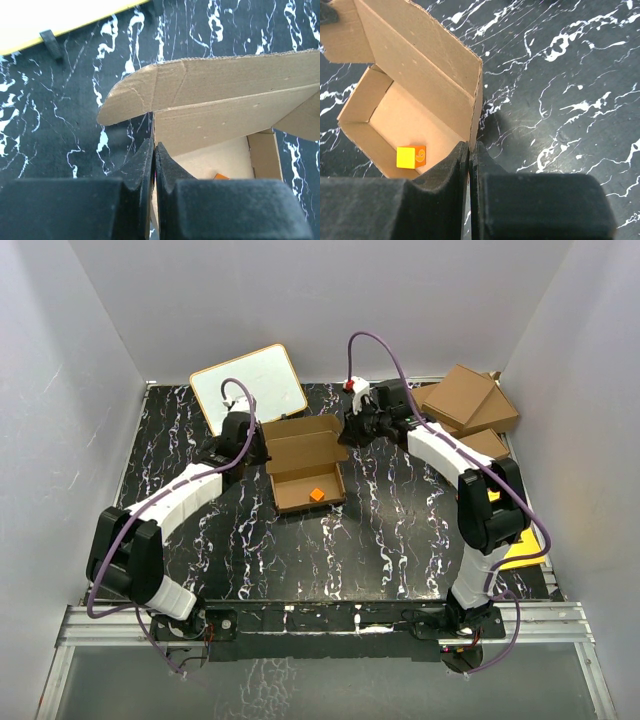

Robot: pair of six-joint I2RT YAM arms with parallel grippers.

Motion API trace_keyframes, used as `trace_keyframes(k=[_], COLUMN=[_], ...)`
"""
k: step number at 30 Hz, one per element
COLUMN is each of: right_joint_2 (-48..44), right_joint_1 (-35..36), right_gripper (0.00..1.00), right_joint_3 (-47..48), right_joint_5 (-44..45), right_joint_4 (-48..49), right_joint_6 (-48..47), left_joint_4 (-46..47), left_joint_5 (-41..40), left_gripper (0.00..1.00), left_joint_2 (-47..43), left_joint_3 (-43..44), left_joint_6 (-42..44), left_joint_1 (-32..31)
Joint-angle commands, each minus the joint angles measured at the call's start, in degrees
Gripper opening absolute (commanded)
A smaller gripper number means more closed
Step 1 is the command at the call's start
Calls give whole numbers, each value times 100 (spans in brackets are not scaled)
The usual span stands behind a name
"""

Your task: Fold the paper box

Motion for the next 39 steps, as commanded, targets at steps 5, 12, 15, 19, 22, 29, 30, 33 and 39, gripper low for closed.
trace_keyframes(k=[5,12,15,19,22,29,30,33,39], right_joint_2=[-436,-713,-763,-871,-905,-1044,-1081,-1164,-1197], right_joint_1=[417,692,777,856,894,934,952,990,1026], right_gripper=[10,13,13,15,15,16,16,16,16], right_joint_3=[-2,-490,-708,-1062,-1245,-1537,-1580,-1643,-1777], right_joint_5=[1203,2030,2265,2462,2520,2539,2582,2659,2815], right_joint_4=[1166,1858,2106,2443,2601,2786,2813,2882,3066], right_joint_6=[654,866,1008,1114,1177,1346,1381,1408,1434], left_joint_4=[458,874,997,1144,1313,1491,1529,1708,1728], left_joint_5=[-678,-911,-1090,-1368,-1533,-1799,-1835,-1898,-1926], left_gripper=[0,0,0,0,0,0,0,0,1], left_joint_2=[-80,-71,-71,-63,-47,-57,-88,-174,-201], left_joint_3=[296,-10,-143,-281,-368,-508,-564,-785,-896], left_joint_6=[-12,53,6,-103,-163,-181,-176,-151,-254], left_joint_1=[-258,-371,-402,-505,-569,-772,-794,-845,-885])
